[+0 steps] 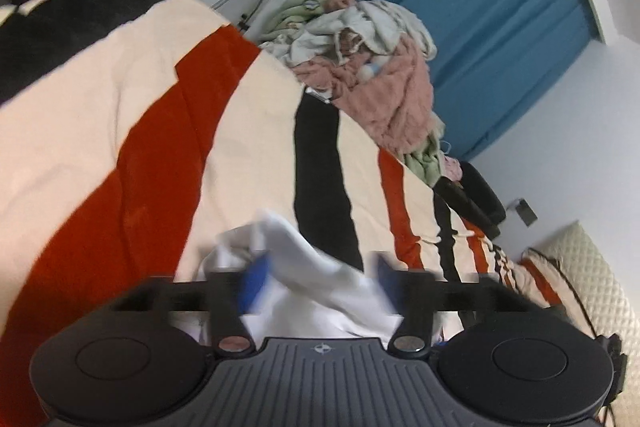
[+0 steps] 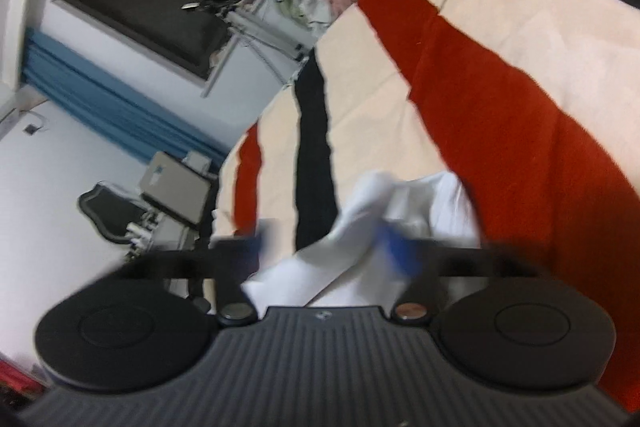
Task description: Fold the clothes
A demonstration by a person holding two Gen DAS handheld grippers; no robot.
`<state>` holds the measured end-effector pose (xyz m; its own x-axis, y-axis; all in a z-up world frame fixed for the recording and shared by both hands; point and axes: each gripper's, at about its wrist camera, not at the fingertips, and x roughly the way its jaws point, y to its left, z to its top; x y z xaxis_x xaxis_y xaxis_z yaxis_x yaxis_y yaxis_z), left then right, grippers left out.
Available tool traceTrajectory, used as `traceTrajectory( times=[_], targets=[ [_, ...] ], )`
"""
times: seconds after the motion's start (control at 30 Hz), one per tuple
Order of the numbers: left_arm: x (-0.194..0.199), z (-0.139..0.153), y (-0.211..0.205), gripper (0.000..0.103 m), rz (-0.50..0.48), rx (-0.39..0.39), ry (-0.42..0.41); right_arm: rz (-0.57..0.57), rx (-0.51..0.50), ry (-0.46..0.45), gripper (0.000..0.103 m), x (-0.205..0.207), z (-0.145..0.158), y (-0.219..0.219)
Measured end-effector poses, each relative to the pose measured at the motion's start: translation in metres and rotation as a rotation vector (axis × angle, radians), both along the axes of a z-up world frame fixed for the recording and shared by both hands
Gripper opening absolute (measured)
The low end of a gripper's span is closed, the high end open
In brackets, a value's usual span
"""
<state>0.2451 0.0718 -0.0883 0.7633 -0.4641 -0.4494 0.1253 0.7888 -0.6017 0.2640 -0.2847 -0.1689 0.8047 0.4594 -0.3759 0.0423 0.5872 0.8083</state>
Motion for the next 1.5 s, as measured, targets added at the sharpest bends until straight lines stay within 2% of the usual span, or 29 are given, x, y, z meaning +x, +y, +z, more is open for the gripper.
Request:
traceTrajectory(
  times=[0.1, 0.2, 0.27, 0.3, 0.37, 0.4, 0.47, 0.53, 0.73, 0.87, 1.07, 1.2, 1.37, 1.47, 1.5],
  targets=[
    [-0.009, 0.011, -0.015, 0.086, -0.028, 0.142, -0.086, 0.041, -0.072, -0.053, 0.093, -0.008, 0.015, 0.01],
    [-0.009, 0.008, -0.033, 0.087, -0.04, 0.273, -0.091, 0.087, -0.214, -0.114, 0.092, -0.007, 0.023, 0.026],
    [-0.004, -0.003, -0.043, 0.087, -0.043, 0.356, -0.056, 0.113, -0.339, -0.102, 0.079, 0.0, 0.016, 0.039],
    [-0.002, -0.008, -0.047, 0.087, -0.043, 0.395, -0.037, 0.121, -0.408, -0.087, 0.067, 0.004, 0.011, 0.045],
    [0.001, -0.018, -0.055, 0.087, -0.053, 0.46, -0.012, 0.143, -0.521, -0.054, 0.059, 0.012, -0.005, 0.057],
    [0.002, -0.022, -0.058, 0.087, -0.059, 0.49, -0.006, 0.143, -0.546, -0.052, 0.053, 0.012, -0.01, 0.06],
    [-0.001, -0.024, -0.064, 0.087, -0.06, 0.543, -0.022, 0.141, -0.594, -0.049, 0.052, 0.011, -0.017, 0.066],
    [-0.008, -0.022, -0.068, 0.087, -0.056, 0.57, -0.037, 0.137, -0.624, -0.054, 0.052, 0.005, -0.009, 0.07],
    [-0.041, -0.001, -0.069, 0.087, -0.089, 0.555, -0.078, 0.134, -0.64, -0.131, 0.054, -0.039, 0.029, 0.076],
    [-0.077, 0.006, -0.069, 0.087, -0.1, 0.561, -0.073, 0.147, -0.703, -0.16, 0.054, -0.076, 0.044, 0.081],
    [-0.109, -0.003, -0.069, 0.087, -0.092, 0.58, -0.016, 0.162, -0.726, -0.041, 0.052, -0.101, 0.016, 0.087],
    [-0.128, 0.0, -0.069, 0.086, -0.077, 0.589, -0.009, 0.16, -0.755, -0.051, 0.052, -0.105, 0.007, 0.092],
    [-0.159, 0.024, -0.056, 0.087, -0.08, 0.476, -0.034, 0.095, -0.705, -0.036, 0.052, -0.114, 0.004, 0.089],
    [-0.171, 0.027, -0.044, 0.088, -0.087, 0.342, 0.003, 0.07, -0.705, -0.036, 0.052, -0.119, 0.003, 0.093],
    [-0.171, 0.023, -0.038, 0.089, -0.098, 0.259, 0.044, 0.065, -0.711, -0.036, 0.052, -0.12, 0.002, 0.094]
  ],
)
